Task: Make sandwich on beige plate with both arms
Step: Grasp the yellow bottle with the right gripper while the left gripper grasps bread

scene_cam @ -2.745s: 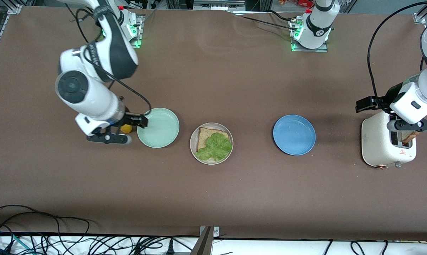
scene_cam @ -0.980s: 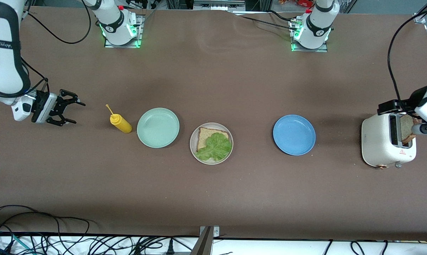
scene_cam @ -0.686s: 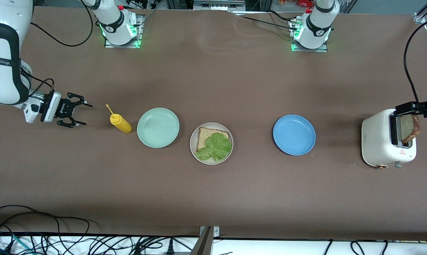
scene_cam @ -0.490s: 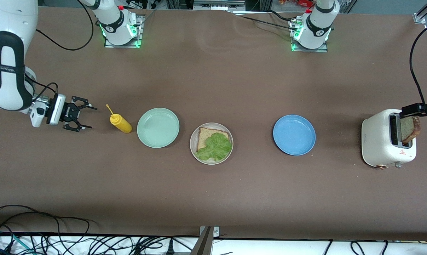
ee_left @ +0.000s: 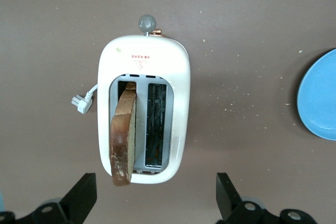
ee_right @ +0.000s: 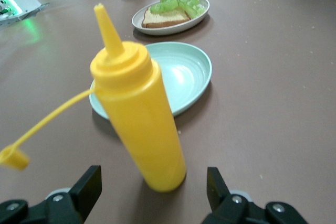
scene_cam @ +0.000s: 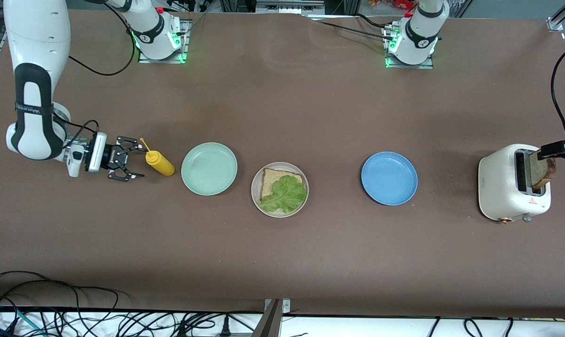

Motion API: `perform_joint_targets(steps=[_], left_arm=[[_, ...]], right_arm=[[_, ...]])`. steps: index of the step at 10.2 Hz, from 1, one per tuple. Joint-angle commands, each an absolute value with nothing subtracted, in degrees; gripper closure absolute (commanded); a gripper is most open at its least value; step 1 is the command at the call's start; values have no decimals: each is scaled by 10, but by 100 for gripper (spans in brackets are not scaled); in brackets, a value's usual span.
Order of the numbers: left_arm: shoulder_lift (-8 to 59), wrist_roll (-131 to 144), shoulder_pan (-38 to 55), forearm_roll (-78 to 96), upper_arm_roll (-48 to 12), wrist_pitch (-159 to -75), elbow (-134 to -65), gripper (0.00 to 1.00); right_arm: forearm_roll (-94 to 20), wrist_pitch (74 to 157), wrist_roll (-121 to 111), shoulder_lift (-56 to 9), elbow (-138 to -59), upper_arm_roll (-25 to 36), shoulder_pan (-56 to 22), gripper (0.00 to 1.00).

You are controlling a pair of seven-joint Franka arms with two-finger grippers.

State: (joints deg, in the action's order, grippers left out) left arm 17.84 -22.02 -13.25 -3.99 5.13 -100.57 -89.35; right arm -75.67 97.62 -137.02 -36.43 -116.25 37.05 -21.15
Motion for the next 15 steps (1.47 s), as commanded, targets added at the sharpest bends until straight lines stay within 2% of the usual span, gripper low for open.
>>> perform_joint_targets(steps=[1, 6, 7, 8, 9, 10, 11, 13, 15], left_arm=[[170, -240, -151, -58, 45, -1048, -927, 0], [168, -242, -165, -76, 44, -1113, -980, 0], [170, -245, -166, -76, 45, -1134, -993, 0], [170, -246, -169, -76, 45, -1149, -1003, 0], [172, -247, -170, -76, 45, -1155, -1006, 0], [173, -247, -170, -75, 45, -1157, -1009, 6], [176, -247, -171, -76, 45, -1175, -1020, 16], [184, -247, -171, -76, 45, -1185, -1027, 47], [189, -248, -178, -75, 45, -1193, -1027, 71]], right_arm=[[-780, 965, -1387, -370, -1157, 354, -207, 11], [-802, 973, -1388, -374, -1154, 346, -212, 27], [-809, 972, -1388, -375, -1154, 345, -214, 54], [-809, 970, -1387, -378, -1154, 345, -214, 78], [-809, 967, -1386, -379, -1153, 346, -214, 90], [-809, 966, -1382, -379, -1153, 346, -214, 95], [-808, 966, -1371, -376, -1151, 347, -216, 99], [-777, 970, -1313, -368, -1130, 350, -224, 100], [-709, 972, -1226, -358, -1077, 352, -226, 100]])
